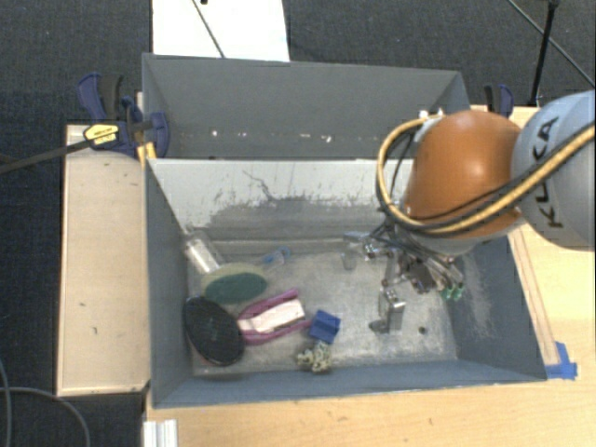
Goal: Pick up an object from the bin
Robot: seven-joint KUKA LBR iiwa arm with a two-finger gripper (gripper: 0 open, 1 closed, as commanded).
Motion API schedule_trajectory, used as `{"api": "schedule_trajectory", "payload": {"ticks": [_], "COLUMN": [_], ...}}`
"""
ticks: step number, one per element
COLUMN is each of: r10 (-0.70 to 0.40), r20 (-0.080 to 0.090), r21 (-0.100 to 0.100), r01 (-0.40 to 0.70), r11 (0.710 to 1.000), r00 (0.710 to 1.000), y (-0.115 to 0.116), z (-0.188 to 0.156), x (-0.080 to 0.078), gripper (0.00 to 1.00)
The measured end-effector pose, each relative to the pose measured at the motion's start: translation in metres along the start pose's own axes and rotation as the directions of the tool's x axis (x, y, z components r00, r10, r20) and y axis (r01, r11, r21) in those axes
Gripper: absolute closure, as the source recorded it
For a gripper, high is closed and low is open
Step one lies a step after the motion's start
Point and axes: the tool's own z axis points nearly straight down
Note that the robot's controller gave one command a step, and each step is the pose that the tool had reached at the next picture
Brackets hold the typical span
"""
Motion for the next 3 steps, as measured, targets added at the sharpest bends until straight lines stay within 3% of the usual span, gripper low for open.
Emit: {"api": "schedule_trajectory", "payload": {"ticks": [1,2,3], "r10": [-0.404,-0.643,-0.643], "r20": [-0.001,0.006,0.009], "r21": [0.0,0.007,0.008], "r01": [0.404,0.643,0.643], "r11": [0.915,0.766,0.766], "r00": [0.915,0.766,0.766], "y": [0.013,0.014,0.015], "z": [0.096,0.127,0.125], "x": [0.004,0.002,0.001], "gripper": [0.0,0.0,1.0]}}
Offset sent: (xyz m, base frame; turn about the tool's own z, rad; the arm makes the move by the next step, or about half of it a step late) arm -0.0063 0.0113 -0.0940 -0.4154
